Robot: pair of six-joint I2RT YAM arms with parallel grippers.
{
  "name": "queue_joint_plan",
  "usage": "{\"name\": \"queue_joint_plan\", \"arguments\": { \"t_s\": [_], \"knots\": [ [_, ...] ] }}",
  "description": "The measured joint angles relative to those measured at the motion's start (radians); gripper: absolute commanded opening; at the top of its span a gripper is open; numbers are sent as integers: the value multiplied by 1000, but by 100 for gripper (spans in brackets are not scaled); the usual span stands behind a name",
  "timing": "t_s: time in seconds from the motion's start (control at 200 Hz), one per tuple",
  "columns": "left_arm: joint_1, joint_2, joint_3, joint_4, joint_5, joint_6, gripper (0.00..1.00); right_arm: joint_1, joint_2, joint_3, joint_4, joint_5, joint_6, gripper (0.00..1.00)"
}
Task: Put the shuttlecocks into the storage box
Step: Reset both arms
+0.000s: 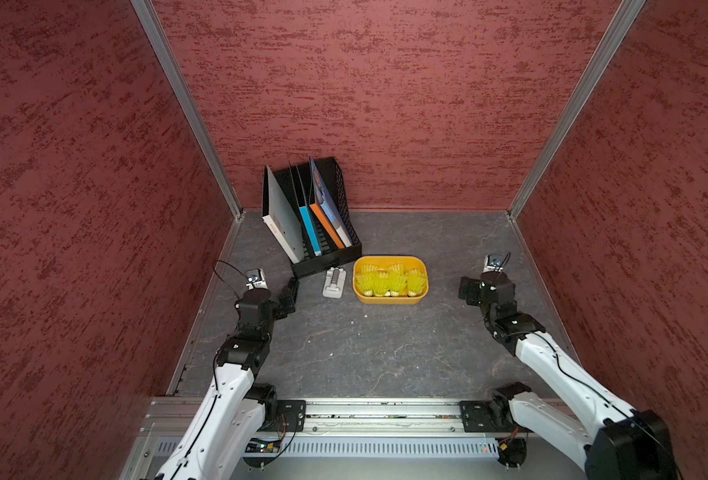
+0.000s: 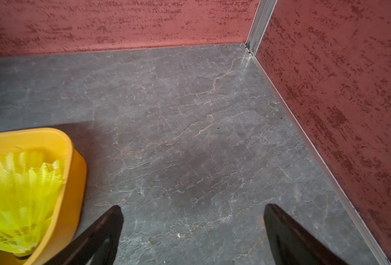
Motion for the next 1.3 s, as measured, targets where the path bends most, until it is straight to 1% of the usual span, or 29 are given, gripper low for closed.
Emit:
{"name": "queue_joint_plan", "arguments": {
  "t_s": [0.165, 0.26, 0.376, 0.506, 0.636, 0.902, 0.992, 1.067, 1.122, 1.197, 1.297],
  "knots": [
    [94, 85, -98, 212, 105, 16, 100, -16, 83, -60, 133, 5, -35, 99],
    [137, 169, -121, 333, 162, 23, 100, -29, 122, -97, 239, 3, -53, 99],
    [174, 306, -129, 504, 245, 31, 100, -49, 166, -140, 373, -12, -77, 99],
    [187, 454, -128, 686, 301, 31, 100, -72, 233, -169, 530, -50, -101, 99],
    [195, 568, -124, 835, 335, 30, 100, -93, 312, -171, 676, -100, -122, 99],
    [213, 700, -106, 1061, 366, 38, 100, -127, 413, -166, 880, -190, -190, 99],
    [212, 748, -138, 1187, 375, 42, 100, -138, 439, -182, 956, -210, -196, 99],
    [212, 818, -183, 1312, 376, 42, 100, -141, 474, -195, 1013, -217, -200, 99],
    [212, 846, -203, 1332, 373, 42, 100, -144, 504, -202, 1042, -224, -200, 99],
    [212, 848, -202, 1335, 375, 42, 100, -149, 547, -214, 1092, -235, -201, 99],
    [203, 845, -126, 1274, 380, 57, 100, -153, 560, -215, 1098, -247, -200, 99]
  ]
}}
